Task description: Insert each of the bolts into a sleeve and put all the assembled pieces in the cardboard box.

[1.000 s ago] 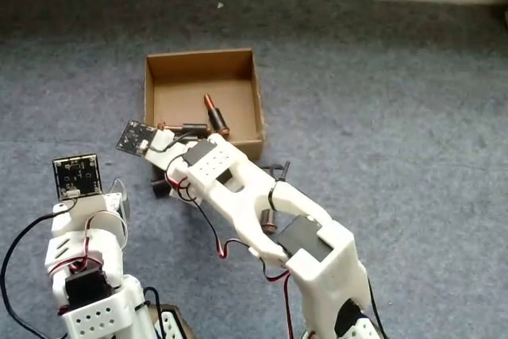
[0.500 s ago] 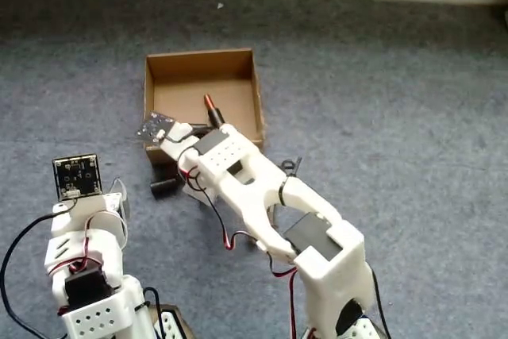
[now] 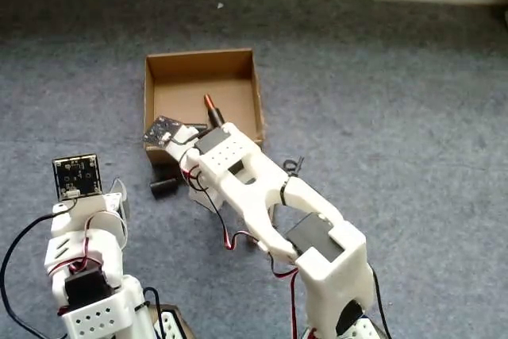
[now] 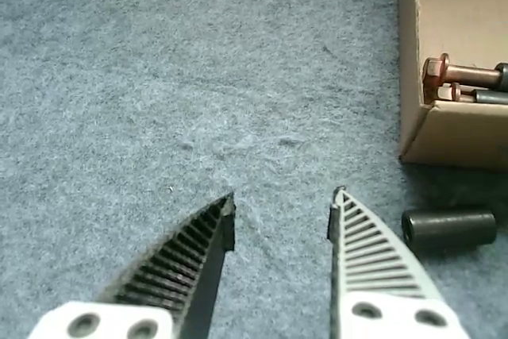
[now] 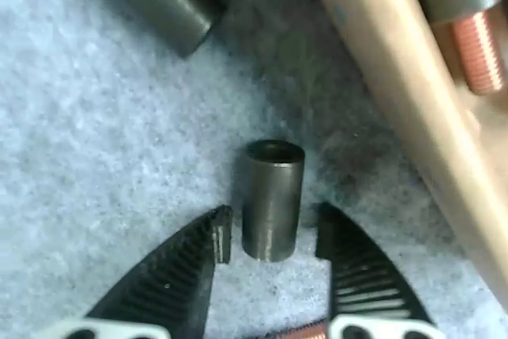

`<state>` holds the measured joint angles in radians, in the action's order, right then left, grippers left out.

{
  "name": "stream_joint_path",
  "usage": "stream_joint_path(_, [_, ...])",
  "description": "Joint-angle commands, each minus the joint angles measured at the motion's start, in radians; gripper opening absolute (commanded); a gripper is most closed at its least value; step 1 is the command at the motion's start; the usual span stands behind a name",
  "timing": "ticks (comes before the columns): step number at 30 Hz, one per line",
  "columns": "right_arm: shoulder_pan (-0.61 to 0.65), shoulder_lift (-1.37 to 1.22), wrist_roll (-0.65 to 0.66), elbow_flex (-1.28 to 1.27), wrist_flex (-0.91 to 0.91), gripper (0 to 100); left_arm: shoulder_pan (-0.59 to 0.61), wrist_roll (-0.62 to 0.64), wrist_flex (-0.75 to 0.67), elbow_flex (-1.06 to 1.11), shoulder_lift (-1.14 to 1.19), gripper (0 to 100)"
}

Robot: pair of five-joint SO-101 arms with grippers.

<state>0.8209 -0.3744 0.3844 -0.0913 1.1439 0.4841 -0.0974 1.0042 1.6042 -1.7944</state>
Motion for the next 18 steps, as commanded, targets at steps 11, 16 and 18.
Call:
stream_joint_path(11, [0.005, 0.018, -0.031, 0.007, -0.079, 19.4, 0.007, -0.003, -0.020, -0.007, -0.010, 21])
stream_joint_path(16, [0.012, 0.019, -0.031, 0.007, -0.097, 12.9, 0.007, -0.003, -0.020, -0.007, -0.010, 21])
stream_joint_path(18, [0.012, 0.018, -0.029, 0.007, -0.099, 10.2, 0.007, -0.003, -0.020, -0.007, -0.010, 21])
